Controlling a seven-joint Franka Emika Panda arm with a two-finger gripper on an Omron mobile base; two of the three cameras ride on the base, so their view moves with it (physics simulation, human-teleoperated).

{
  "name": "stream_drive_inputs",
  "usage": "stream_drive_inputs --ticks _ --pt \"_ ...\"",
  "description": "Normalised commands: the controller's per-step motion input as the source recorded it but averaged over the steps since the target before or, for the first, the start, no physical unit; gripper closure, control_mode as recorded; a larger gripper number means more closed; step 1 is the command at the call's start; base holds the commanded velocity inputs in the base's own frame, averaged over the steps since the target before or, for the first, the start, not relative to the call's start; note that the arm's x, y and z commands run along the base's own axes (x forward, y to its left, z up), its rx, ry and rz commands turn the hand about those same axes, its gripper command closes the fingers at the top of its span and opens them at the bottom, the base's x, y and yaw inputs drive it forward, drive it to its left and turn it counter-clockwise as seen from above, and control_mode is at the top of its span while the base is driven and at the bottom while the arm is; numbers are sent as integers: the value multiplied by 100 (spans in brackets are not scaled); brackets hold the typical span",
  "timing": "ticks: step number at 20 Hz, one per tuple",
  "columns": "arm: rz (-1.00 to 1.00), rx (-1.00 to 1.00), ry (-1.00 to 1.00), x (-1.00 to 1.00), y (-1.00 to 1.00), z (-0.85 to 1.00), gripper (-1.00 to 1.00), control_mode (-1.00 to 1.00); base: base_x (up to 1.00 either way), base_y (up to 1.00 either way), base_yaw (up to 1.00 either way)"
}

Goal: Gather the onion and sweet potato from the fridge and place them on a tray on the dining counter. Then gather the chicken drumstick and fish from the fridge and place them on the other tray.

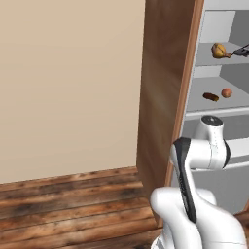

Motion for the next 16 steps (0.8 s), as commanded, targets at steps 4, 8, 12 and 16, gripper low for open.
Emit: stream_drive_inputs --ticks 4,8,12,16 --pt "0 0 -27 -2 39 6 100 -100 0 0 0" --pt "0 0 -16 -11 22 22 100 -100 0 0 0" --pt "1 0 -28 -47 2 0 100 -100 0 0 0" --pt "0 0 -24 -27 2 0 100 -100 0 0 0"
